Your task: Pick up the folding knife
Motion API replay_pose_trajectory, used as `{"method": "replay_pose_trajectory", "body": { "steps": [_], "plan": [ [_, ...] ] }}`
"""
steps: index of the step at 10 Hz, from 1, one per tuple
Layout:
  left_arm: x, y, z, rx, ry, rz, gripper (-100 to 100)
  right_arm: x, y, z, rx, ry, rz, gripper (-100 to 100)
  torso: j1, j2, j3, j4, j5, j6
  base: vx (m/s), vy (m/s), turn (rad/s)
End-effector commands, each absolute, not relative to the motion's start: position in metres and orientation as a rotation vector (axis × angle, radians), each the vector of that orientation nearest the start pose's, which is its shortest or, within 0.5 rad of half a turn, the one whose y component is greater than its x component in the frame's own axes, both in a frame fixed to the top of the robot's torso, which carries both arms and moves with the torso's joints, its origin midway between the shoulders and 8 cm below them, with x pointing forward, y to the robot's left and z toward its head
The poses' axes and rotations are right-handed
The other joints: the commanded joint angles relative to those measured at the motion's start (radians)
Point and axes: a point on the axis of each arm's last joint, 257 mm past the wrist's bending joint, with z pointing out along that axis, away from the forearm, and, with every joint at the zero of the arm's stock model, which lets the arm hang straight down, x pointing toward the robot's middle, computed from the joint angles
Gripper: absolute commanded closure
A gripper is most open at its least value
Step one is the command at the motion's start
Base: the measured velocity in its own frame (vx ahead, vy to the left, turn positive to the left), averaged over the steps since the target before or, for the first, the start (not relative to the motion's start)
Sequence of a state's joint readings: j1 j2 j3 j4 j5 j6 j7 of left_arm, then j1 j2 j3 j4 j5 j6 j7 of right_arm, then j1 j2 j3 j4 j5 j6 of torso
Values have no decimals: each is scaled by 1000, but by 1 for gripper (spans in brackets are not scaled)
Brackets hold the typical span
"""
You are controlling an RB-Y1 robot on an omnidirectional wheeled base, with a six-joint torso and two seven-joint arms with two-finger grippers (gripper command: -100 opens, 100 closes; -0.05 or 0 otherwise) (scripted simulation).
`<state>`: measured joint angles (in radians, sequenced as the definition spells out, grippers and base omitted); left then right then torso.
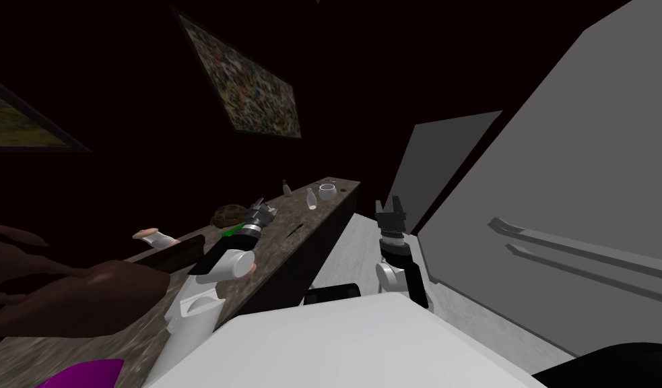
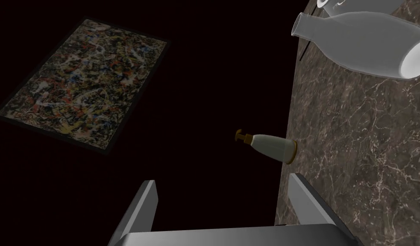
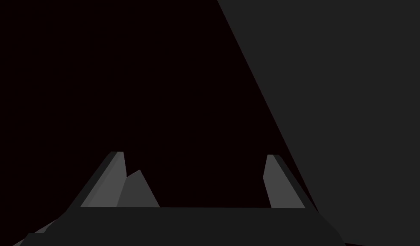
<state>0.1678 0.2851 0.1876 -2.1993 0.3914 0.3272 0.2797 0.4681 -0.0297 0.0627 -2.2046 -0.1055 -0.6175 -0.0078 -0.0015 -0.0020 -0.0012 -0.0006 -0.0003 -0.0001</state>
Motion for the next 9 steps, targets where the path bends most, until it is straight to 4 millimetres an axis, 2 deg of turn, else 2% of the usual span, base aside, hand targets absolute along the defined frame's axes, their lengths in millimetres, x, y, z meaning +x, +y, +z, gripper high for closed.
{"method": "replay_pose_trajectory", "body": {
  "steps": [1, 9],
  "plan": [
    [477, 326, -54, -1330, 946, -1499, -100, 342, -267, 22, 663, 517, 1459, 0, 0, 0, 0, 0, 0, 0, 13, -9, 0],
    [492, 326, -94, -1563, 1035, -1491, -100, 342, -267, 22, 663, 517, 1459, 0, 0, 0, 0, 0, 0, 0, 28, -23, 8]
  ]
}}
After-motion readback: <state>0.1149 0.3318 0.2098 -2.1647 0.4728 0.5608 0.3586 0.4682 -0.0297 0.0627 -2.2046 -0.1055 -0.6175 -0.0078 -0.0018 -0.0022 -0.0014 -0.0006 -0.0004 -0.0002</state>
